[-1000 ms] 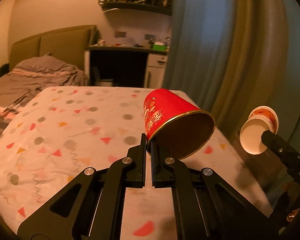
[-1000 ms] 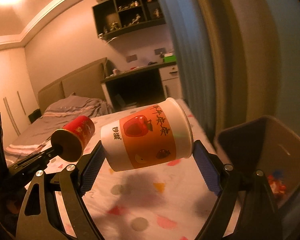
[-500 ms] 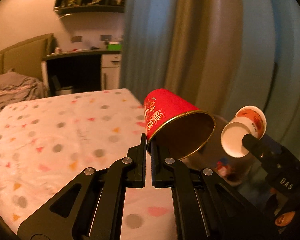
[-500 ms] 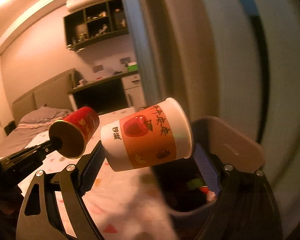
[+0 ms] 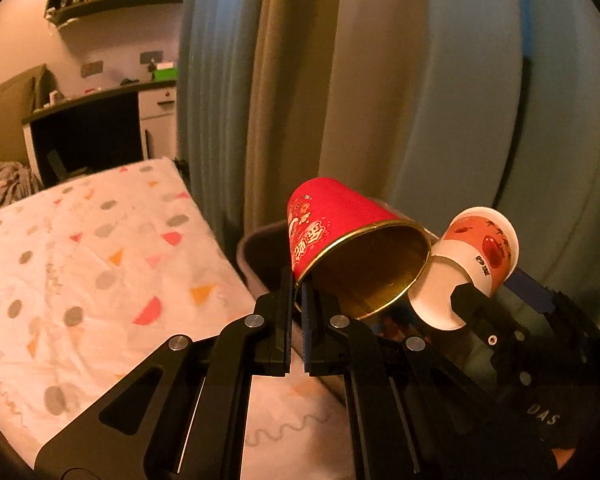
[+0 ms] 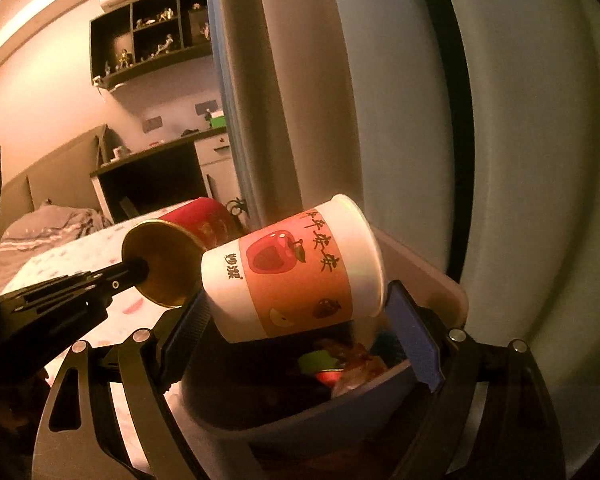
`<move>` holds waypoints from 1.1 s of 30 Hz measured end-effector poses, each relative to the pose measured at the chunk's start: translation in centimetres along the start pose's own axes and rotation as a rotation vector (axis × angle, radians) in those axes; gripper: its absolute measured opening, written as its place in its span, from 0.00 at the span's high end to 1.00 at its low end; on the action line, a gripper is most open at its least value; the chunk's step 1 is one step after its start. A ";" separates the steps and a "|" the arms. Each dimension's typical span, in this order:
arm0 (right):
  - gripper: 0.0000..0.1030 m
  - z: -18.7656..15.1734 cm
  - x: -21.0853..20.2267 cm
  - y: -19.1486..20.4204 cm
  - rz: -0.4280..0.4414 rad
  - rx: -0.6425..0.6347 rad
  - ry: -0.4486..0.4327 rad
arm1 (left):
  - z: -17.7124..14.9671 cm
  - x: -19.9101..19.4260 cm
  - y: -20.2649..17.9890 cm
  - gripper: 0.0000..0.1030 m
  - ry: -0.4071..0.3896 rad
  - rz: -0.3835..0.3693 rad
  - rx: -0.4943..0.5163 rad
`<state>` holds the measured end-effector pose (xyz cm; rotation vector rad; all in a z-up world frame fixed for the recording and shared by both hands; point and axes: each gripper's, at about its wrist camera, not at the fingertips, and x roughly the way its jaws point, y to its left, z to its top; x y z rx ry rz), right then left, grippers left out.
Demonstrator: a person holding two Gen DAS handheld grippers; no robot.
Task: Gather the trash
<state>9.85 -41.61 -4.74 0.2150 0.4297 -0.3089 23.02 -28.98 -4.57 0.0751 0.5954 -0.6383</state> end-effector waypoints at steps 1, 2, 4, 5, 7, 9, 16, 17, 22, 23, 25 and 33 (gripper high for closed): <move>0.19 -0.2 0.3 -0.3 -0.005 0.002 0.007 | 0.0 0.5 -0.1 0.97 0.012 -0.010 -0.006; 0.19 -0.1 0.6 -0.4 -0.006 0.005 0.012 | 0.1 0.9 -0.1 0.97 0.018 -0.017 -0.007; 0.19 -0.2 1.2 -1.1 -0.016 0.010 0.024 | 0.0 1.7 -0.5 0.97 0.027 -0.031 -0.007; 0.18 0.0 1.5 -1.3 -0.018 0.012 0.028 | 0.0 1.9 -0.8 0.97 0.032 -0.037 -0.007; 0.18 -0.1 1.8 -1.8 -0.019 0.021 0.036 | 0.0 2.5 -0.9 0.97 0.040 -0.052 -0.009; 0.18 -0.1 2.2 -2.2 -0.020 0.028 0.044 | -0.1 2.9 -0.9 0.94 0.051 -0.077 -0.017; 0.17 -0.1 2.7 -2.4 -0.020 0.028 0.061 | -0.5 2.6 -0.4 0.48 0.042 -0.064 -0.015; 0.17 0.0 2.6 -2.4 -0.022 0.025 0.058 | -0.5 2.5 -0.3 0.43 0.039 -0.054 -0.019; 0.17 0.1 1.8 -2.0 -0.026 0.022 0.046 | -0.7 0.6 0.6 0.26 0.013 0.010 -0.022; 0.16 0.0 1.6 -1.8 -0.031 0.015 0.043 | -0.9 -0.3 0.6 0.22 -0.005 0.030 -0.013; 0.14 -0.2 0.8 -1.1 -0.038 0.000 0.034 | -1.1 -1.6 0.8 0.17 -0.033 0.069 0.001; 0.06 -0.8 -3.3 2.2 -0.074 -0.067 -0.029 | -3.3 -8.4 2.8 0.06 -0.108 0.203 -0.016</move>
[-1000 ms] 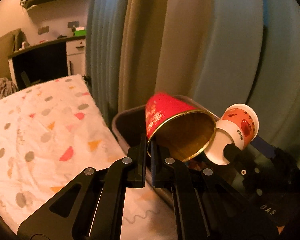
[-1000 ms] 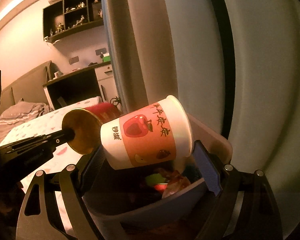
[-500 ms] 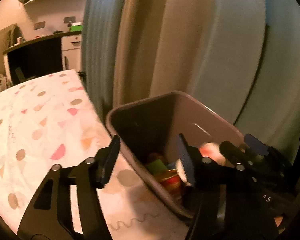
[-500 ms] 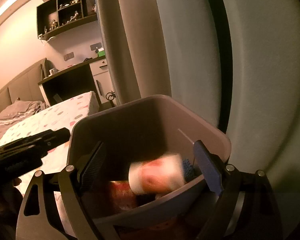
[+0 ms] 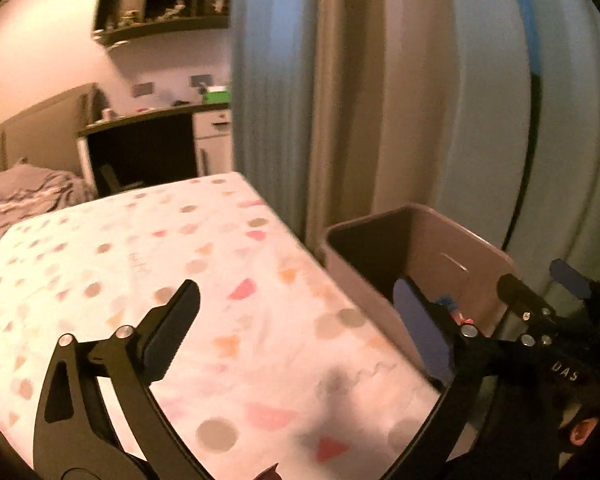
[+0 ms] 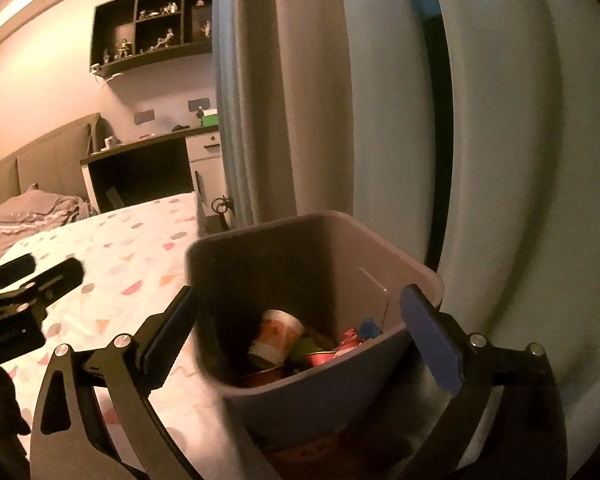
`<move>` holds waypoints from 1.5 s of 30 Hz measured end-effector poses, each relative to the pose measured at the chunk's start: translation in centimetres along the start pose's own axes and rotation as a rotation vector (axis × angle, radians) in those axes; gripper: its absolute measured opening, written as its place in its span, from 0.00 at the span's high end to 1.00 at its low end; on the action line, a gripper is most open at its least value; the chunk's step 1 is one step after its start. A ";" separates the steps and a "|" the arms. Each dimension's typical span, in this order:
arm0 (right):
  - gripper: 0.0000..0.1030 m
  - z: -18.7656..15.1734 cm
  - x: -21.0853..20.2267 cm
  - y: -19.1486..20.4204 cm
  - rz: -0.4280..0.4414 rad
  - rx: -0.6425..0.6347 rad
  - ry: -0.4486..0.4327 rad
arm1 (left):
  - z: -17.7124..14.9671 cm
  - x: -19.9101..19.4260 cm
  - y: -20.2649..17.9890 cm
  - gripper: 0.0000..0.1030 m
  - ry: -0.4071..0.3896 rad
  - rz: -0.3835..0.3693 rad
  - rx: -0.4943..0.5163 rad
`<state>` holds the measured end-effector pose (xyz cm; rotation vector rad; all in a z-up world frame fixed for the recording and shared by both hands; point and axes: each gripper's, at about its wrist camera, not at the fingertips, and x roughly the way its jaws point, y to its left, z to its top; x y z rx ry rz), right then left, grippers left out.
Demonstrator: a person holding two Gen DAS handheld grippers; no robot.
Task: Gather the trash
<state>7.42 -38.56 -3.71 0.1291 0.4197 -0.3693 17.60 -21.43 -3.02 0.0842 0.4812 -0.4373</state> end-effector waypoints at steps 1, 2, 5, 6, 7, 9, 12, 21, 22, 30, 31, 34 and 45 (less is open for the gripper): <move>0.06 -0.1 -0.6 0.5 0.003 -0.011 -0.008 | -0.3 -1.1 0.7 0.06 -0.014 0.010 -0.014; 0.06 -0.1 -1.1 1.0 0.005 -0.021 -0.015 | -0.5 -1.8 1.1 0.06 -0.018 0.020 -0.021; 0.06 -0.4 -2.6 2.3 0.006 -0.036 -0.030 | -1.2 -4.0 2.3 0.06 -0.032 0.057 -0.025; 0.06 -0.5 -3.2 2.8 0.005 -0.037 -0.034 | -1.5 -4.8 2.7 0.06 -0.034 0.065 -0.024; 0.06 -0.5 -3.6 3.1 0.005 -0.039 -0.035 | -1.7 -5.6 3.2 0.06 -0.038 0.067 -0.027; 0.06 -0.5 -4.4 3.8 0.007 -0.038 -0.035 | -2.1 -6.8 3.9 0.06 -0.045 0.065 -0.036; 0.06 -0.6 -6.1 5.0 0.010 -0.038 -0.043 | -2.7 -8.5 4.8 0.06 -0.058 0.087 -0.039; 0.06 -1.6 -10.4 8.0 0.019 -0.053 -0.061 | -4.2 -12.4 6.7 0.06 -0.080 0.116 -0.048; 0.06 -1.7 -10.8 8.4 0.020 -0.058 -0.066 | -4.4 -12.8 6.9 0.06 -0.082 0.119 -0.050; 0.06 -2.3 -13.1 10.1 0.055 -0.077 -0.081 | -5.3 -15.2 7.9 0.06 -0.100 0.150 -0.054; 0.06 -2.3 -13.2 10.2 0.058 -0.078 -0.082 | -5.4 -15.4 8.0 0.06 -0.102 0.157 -0.055; 0.06 -2.4 -13.9 10.8 0.073 -0.086 -0.088 | -5.7 -16.0 8.3 0.06 -0.108 0.179 -0.053; 0.06 -2.3 -14.8 12.0 0.102 -0.110 -0.106 | -6.2 -17.0 9.4 0.06 -0.107 0.194 -0.080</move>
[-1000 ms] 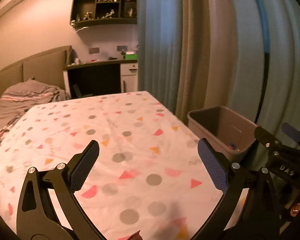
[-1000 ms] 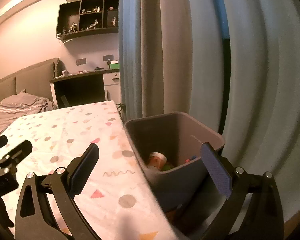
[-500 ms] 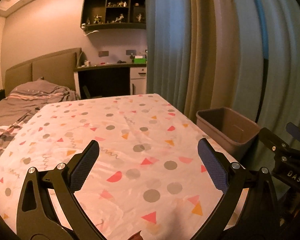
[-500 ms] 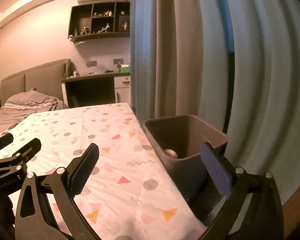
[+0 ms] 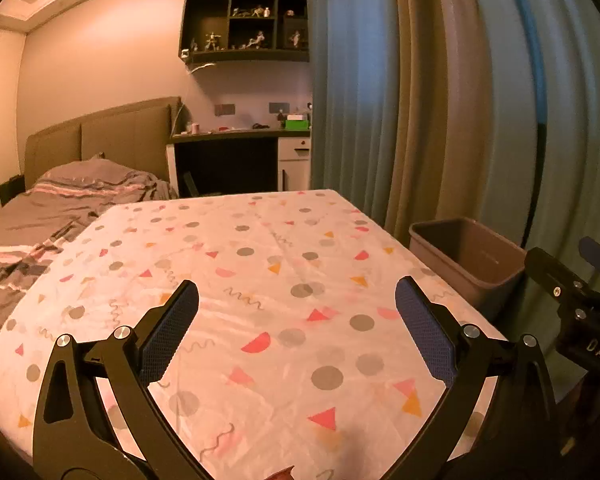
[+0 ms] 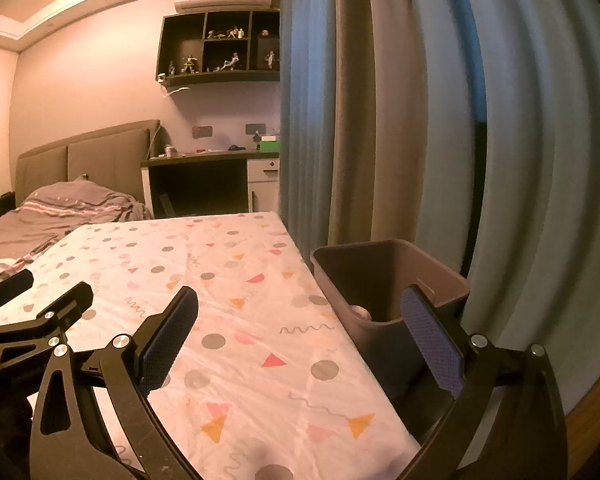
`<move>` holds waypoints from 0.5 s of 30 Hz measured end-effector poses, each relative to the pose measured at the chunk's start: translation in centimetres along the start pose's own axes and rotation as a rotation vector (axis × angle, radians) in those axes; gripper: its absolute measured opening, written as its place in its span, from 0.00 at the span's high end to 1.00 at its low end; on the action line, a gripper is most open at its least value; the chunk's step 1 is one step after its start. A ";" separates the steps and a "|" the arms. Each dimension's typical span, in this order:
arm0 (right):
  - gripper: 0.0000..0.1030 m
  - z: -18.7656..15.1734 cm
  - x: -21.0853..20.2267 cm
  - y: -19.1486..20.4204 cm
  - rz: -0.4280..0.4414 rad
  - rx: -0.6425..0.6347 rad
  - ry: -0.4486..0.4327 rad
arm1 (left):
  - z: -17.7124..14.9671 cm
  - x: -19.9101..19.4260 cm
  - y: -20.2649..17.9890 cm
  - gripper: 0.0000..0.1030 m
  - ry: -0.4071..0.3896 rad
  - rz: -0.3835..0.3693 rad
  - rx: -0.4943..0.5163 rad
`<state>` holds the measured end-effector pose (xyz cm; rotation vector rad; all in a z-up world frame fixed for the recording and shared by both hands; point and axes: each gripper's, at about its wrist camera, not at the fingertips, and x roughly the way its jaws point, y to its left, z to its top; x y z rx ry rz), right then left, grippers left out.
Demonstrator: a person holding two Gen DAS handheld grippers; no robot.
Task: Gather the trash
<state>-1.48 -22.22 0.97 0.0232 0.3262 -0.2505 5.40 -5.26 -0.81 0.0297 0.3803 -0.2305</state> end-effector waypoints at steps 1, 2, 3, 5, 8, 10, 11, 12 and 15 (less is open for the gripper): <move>0.06 0.0 0.0 0.1 0.004 0.001 0.000 | 0.0 -0.1 0.1 0.06 0.002 -0.002 -0.003; 0.06 0.0 0.0 0.1 0.006 0.001 0.000 | 0.0 -0.1 0.2 0.06 0.002 -0.004 -0.006; 0.06 0.0 0.0 0.2 0.007 0.000 0.001 | 0.0 -0.1 0.2 0.06 0.002 -0.003 -0.004; 0.06 0.1 0.0 0.3 0.010 -0.001 0.001 | 0.0 -0.2 0.3 0.06 0.006 0.000 -0.008; 0.06 0.0 0.0 0.5 0.016 -0.004 0.002 | 0.0 -0.2 0.4 0.06 0.011 -0.003 -0.020; 0.06 0.0 0.0 0.5 0.016 -0.004 0.001 | 0.0 -0.1 0.5 0.06 0.013 -0.003 -0.024; 0.06 0.0 0.1 0.5 0.015 -0.004 0.002 | 0.0 -0.1 0.5 0.06 0.014 0.001 -0.023; 0.06 0.0 0.1 0.5 0.016 -0.004 0.002 | 0.0 -0.1 0.4 0.06 0.014 0.005 -0.023; 0.06 0.0 0.1 0.6 0.015 -0.002 0.002 | 0.0 -0.1 0.4 0.06 0.015 0.007 -0.023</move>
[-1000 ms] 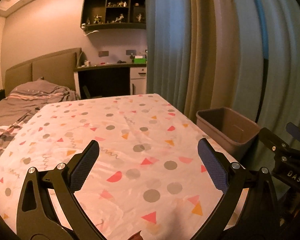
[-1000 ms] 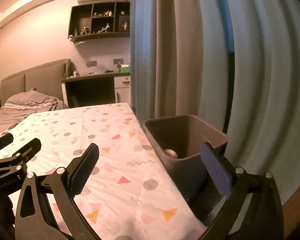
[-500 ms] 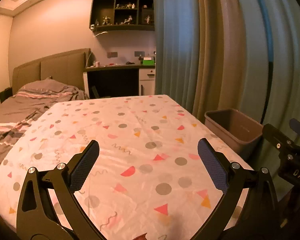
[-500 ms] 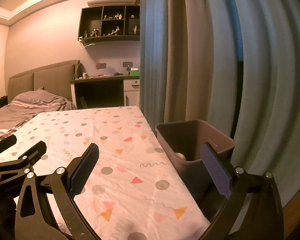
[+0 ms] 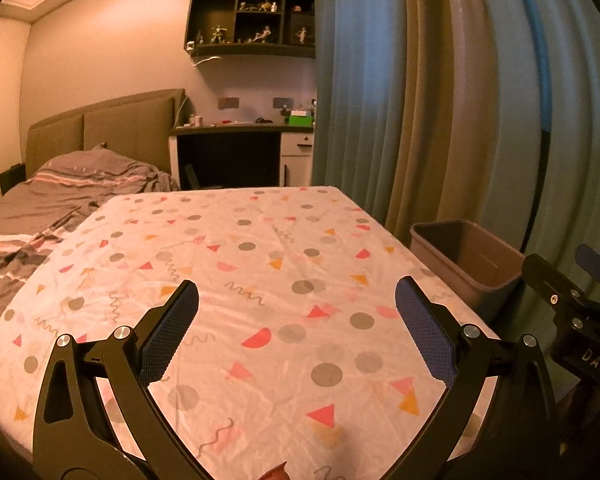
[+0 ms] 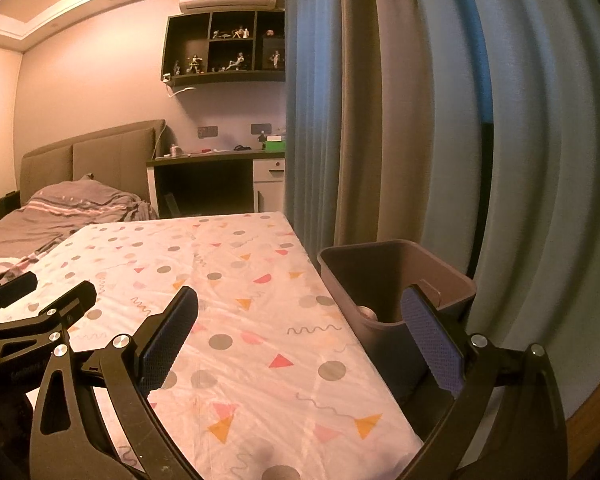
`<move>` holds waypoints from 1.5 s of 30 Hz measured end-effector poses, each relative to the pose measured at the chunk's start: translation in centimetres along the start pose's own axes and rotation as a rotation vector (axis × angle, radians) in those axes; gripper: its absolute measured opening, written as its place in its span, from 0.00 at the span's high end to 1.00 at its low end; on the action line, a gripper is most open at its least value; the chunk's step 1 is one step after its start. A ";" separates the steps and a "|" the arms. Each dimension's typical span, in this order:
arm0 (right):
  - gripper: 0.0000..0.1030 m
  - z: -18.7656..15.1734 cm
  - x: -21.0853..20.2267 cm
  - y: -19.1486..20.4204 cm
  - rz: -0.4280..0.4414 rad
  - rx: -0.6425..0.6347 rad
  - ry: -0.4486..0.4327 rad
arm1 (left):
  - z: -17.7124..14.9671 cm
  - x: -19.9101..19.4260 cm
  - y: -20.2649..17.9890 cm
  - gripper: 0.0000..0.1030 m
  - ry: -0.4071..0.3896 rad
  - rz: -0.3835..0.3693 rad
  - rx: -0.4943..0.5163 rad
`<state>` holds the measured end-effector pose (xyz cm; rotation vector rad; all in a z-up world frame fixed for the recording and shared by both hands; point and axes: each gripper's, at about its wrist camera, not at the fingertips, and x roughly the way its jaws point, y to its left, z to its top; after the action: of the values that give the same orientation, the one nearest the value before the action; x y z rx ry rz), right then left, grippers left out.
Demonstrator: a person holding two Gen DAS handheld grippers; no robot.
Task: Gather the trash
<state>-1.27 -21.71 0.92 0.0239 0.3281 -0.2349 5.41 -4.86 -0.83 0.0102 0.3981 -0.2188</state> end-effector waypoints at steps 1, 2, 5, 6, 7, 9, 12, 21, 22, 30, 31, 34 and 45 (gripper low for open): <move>0.06 0.0 0.0 0.0 0.001 0.000 0.000 | 0.0 0.0 0.0 0.06 -0.001 0.002 0.000; 0.06 0.0 0.0 0.0 0.002 -0.001 0.000 | 0.0 0.0 0.1 0.06 -0.001 -0.002 -0.002; 0.06 0.0 0.0 0.0 0.003 -0.003 0.000 | 0.0 0.0 0.2 0.06 -0.002 0.003 -0.004; 0.06 0.0 0.0 0.0 0.003 -0.003 -0.001 | 0.0 0.0 0.2 0.06 -0.001 0.003 -0.005; 0.06 0.0 0.0 0.0 0.004 -0.003 -0.001 | 0.0 0.0 0.2 0.06 -0.002 0.004 -0.006; 0.06 0.0 -0.1 0.1 0.005 -0.003 -0.001 | 0.1 -0.1 0.3 0.06 -0.003 0.003 -0.009; 0.06 0.0 -0.1 0.2 0.006 -0.003 -0.002 | 0.1 -0.1 0.3 0.06 -0.004 0.006 -0.008; 0.06 0.0 -0.1 0.2 0.004 -0.002 -0.003 | 0.1 -0.2 0.4 0.06 -0.004 0.007 -0.008; 0.06 0.1 -0.1 0.3 0.005 -0.002 -0.003 | 0.1 -0.2 0.4 0.06 -0.004 0.005 -0.009; 0.06 0.1 0.0 0.3 0.005 -0.002 -0.001 | 0.2 -0.2 0.1 0.06 -0.014 0.020 -0.011; 0.06 0.1 0.0 0.3 0.006 -0.002 -0.001 | 0.2 -0.2 0.0 0.06 -0.018 0.016 -0.011; 0.06 0.1 0.0 0.3 0.005 -0.002 -0.002 | 0.2 -0.3 -0.2 0.06 -0.013 0.011 -0.007; 0.06 0.0 0.0 0.2 0.004 0.001 -0.003 | 0.1 -0.3 -0.4 0.06 -0.004 -0.003 0.005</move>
<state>-1.19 -21.47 0.87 0.0248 0.3252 -0.2316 5.11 -5.19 -0.61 0.0139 0.3933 -0.2222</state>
